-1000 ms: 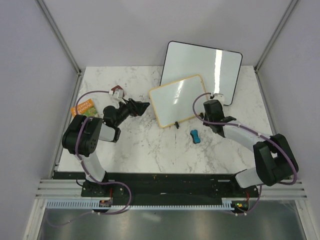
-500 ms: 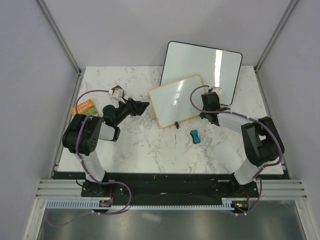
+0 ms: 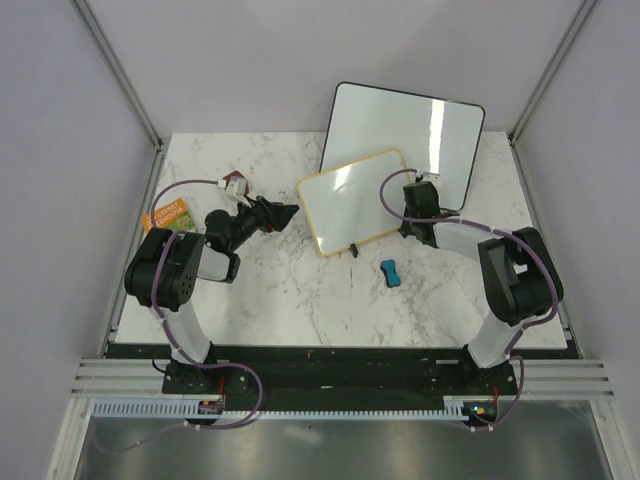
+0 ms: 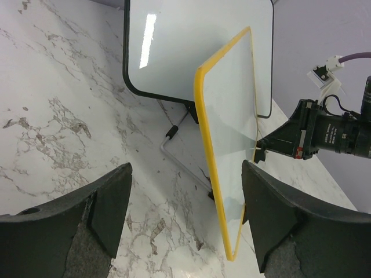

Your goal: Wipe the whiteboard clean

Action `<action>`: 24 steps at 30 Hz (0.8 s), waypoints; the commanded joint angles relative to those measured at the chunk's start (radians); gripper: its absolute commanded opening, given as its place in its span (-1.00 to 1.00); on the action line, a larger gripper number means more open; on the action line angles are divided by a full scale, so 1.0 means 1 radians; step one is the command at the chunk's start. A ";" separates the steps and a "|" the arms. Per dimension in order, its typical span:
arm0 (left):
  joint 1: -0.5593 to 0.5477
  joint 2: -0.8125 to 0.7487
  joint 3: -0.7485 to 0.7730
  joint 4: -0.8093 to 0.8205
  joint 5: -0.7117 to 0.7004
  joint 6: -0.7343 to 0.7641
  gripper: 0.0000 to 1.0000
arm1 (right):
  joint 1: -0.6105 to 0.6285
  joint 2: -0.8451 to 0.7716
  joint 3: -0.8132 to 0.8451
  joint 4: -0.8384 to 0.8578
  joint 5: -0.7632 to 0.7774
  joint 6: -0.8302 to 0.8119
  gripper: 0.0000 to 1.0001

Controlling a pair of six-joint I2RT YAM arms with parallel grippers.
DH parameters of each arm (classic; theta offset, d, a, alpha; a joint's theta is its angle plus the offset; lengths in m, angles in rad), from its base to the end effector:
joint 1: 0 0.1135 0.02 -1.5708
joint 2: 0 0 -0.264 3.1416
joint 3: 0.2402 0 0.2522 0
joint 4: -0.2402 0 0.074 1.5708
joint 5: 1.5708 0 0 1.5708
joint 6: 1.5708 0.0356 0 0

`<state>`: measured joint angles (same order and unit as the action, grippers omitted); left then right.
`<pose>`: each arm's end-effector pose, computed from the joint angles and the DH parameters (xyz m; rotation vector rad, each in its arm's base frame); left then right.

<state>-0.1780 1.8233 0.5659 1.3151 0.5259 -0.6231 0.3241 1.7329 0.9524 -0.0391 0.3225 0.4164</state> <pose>0.3149 -0.0748 0.1606 0.0891 1.6106 -1.0253 0.3377 0.1015 0.1655 0.2570 2.3226 -0.0209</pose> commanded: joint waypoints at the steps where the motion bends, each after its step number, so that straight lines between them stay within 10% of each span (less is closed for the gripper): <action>1: 0.006 0.013 0.019 0.144 0.009 0.000 0.63 | 0.004 0.017 0.022 0.062 -0.132 0.028 -1.00; 24: 0.014 0.007 0.009 0.150 -0.003 0.003 0.65 | 0.086 -0.220 -0.116 0.005 -0.171 0.113 -1.00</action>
<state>-0.1738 1.8301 0.5674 1.3151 0.5259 -0.6235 0.4042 1.5898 0.8421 -0.0193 0.1303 0.5076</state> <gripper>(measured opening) 0.825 0.003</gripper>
